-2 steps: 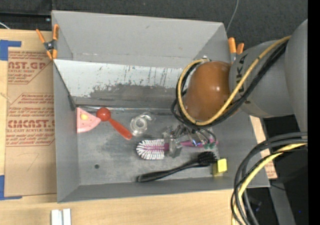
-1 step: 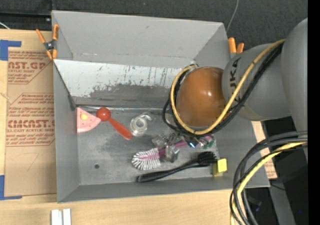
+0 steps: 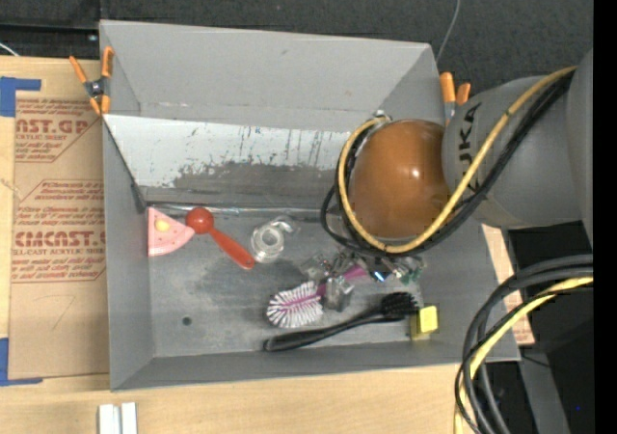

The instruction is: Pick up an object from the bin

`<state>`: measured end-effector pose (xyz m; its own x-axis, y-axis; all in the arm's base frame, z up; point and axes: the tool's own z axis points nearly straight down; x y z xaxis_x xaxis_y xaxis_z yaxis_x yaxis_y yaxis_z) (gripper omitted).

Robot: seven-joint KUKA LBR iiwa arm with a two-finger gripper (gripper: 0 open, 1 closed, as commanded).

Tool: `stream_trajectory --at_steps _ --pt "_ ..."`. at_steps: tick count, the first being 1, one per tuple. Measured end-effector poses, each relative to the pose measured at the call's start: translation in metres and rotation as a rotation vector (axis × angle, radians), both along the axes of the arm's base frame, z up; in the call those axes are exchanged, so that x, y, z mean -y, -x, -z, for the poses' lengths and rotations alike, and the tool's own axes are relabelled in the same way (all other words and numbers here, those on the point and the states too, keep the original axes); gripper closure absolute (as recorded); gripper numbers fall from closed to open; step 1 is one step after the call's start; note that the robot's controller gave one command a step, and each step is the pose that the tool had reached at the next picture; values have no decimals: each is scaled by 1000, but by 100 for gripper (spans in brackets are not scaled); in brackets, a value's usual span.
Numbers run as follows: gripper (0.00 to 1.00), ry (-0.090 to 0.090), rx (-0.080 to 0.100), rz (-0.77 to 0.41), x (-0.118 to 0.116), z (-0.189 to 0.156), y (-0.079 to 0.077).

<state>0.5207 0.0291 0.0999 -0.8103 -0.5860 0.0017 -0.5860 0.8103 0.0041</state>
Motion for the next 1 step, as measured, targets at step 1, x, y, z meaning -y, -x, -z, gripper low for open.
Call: stream_trajectory --at_steps 1 --pt "100 -1 7 -67 -61 21 -17"
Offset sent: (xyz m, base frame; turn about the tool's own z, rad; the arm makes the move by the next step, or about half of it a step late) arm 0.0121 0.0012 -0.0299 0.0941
